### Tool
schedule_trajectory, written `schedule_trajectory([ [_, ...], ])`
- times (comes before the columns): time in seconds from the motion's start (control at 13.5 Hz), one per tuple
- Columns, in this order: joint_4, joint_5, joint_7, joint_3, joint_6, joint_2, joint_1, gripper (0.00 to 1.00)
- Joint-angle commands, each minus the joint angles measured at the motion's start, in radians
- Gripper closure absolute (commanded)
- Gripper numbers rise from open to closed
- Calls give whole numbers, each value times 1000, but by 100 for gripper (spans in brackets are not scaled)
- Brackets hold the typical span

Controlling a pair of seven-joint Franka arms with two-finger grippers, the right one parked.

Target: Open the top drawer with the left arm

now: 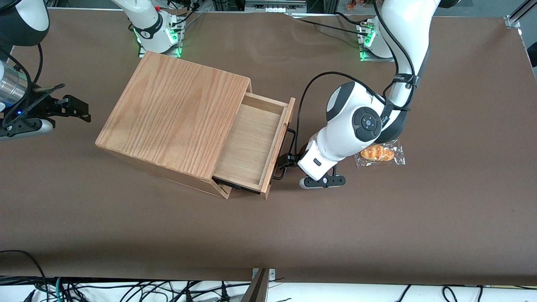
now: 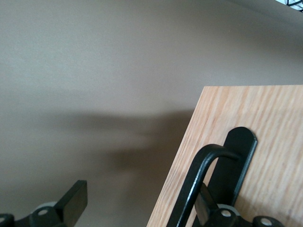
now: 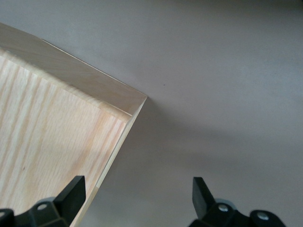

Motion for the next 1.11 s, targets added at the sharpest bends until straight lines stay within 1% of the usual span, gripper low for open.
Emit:
schedule_trajectory([
  [0.0,20,-30,-14,-5,-67,-36,22,0],
  [0.07,20,-57,-14,0,-76,-48,22,0],
  [0.22,20,-62,-13,-3,-116,-64,60,0],
  [0.44,17,-44,3,1,-182,-119,141,0],
  [0.59,17,-22,21,1,-279,-165,208,0],
  [0.66,18,-15,56,-8,-321,-185,244,0],
  [0.74,17,-13,120,0,-359,-193,255,0],
  [0.81,17,5,179,9,-383,-200,268,0],
  [1.03,17,126,317,14,-439,-202,342,0],
])
